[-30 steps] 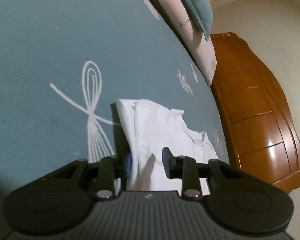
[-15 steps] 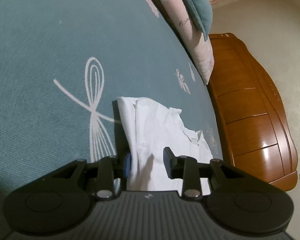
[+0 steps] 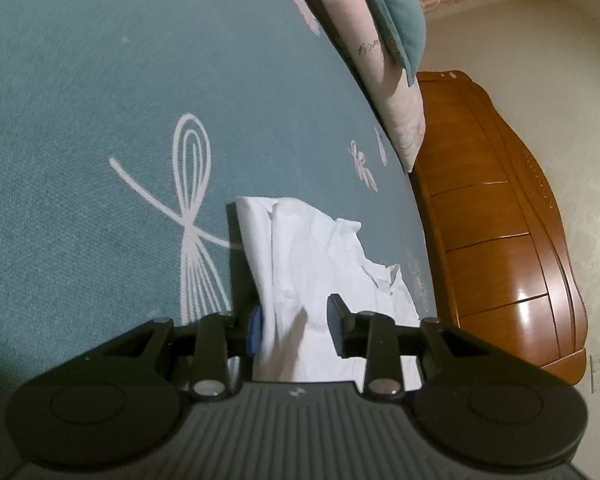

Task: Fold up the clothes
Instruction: 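Close the right gripper on the shirt beside the left gripper, then lift the shirt edge with both grippers and fold it over the shirt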

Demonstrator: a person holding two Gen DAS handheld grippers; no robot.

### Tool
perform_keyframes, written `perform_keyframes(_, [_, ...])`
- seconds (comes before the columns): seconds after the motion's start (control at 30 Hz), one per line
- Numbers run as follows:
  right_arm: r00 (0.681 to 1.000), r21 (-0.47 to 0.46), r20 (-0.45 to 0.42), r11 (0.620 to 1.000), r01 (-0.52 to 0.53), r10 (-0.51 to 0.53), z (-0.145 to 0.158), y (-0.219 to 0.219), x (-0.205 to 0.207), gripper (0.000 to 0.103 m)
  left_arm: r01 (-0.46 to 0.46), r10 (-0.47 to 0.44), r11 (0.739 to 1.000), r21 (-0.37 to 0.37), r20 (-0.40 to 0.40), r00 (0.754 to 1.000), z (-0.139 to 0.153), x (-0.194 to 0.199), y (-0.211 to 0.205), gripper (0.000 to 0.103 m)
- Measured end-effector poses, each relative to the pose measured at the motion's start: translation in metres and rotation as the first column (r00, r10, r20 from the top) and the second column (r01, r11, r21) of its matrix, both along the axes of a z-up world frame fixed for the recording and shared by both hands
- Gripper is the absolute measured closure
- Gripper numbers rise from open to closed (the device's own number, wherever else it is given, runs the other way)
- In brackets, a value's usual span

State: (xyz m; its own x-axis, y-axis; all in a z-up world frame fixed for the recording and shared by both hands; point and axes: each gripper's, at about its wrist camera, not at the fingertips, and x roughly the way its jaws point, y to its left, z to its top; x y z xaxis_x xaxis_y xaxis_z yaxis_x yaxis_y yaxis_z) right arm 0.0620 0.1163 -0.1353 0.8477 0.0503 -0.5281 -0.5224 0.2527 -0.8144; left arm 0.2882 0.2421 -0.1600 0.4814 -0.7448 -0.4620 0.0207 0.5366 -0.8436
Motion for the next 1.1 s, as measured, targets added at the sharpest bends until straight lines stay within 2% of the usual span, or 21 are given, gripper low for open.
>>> perform_keyframes(0.03, [1.000,0.006,-0.009,1.000,-0.003,0.003,0.000,0.000,0.001,0.067,-0.001,0.001,1.000,-0.001,0.002,1.000,0.000,0.000,-0.001,0.070])
perform_keyframes(0.07, [0.999,0.025,-0.035,1.000,0.002,-0.001,0.000,0.000,0.002,0.086,-0.001,0.001,1.000,-0.002,0.003,1.000,0.000,0.000,-0.001,0.070])
perform_keyframes(0.1, [0.998,0.043,-0.059,0.999,0.007,-0.004,0.000,-0.001,0.004,0.092,-0.002,0.002,1.000,-0.003,0.005,1.000,-0.001,0.001,-0.002,0.070])
perform_keyframes(0.2, [0.999,0.078,-0.053,0.997,-0.007,0.011,0.002,-0.006,-0.006,0.097,0.000,0.000,1.000,-0.006,0.008,1.000,-0.001,0.000,-0.001,0.070])
perform_keyframes(0.33, [0.998,0.161,-0.067,0.987,0.008,0.003,0.017,-0.015,-0.002,0.099,0.004,-0.004,1.000,-0.008,0.012,1.000,-0.002,-0.001,0.001,0.070])
perform_keyframes(0.6, [0.997,0.248,-0.072,0.968,0.039,-0.022,0.041,-0.031,-0.002,0.099,0.007,-0.007,0.999,-0.032,0.017,1.000,-0.005,-0.001,0.006,0.070])
perform_keyframes(0.87, [0.996,0.295,-0.069,0.953,0.075,-0.057,0.059,-0.049,0.005,0.100,0.001,0.000,1.000,-0.023,0.006,1.000,-0.004,-0.001,0.003,0.071])
perform_keyframes(1.03, [0.995,0.294,-0.091,0.954,0.062,-0.037,0.057,-0.050,-0.003,0.100,-0.011,0.011,0.999,-0.035,-0.011,1.000,-0.009,0.004,0.003,0.075])
perform_keyframes(1.1, [0.995,0.297,-0.095,0.953,0.062,-0.035,0.058,-0.051,-0.003,0.100,0.003,-0.004,1.000,-0.021,-0.019,1.000,-0.010,0.008,0.001,0.086])
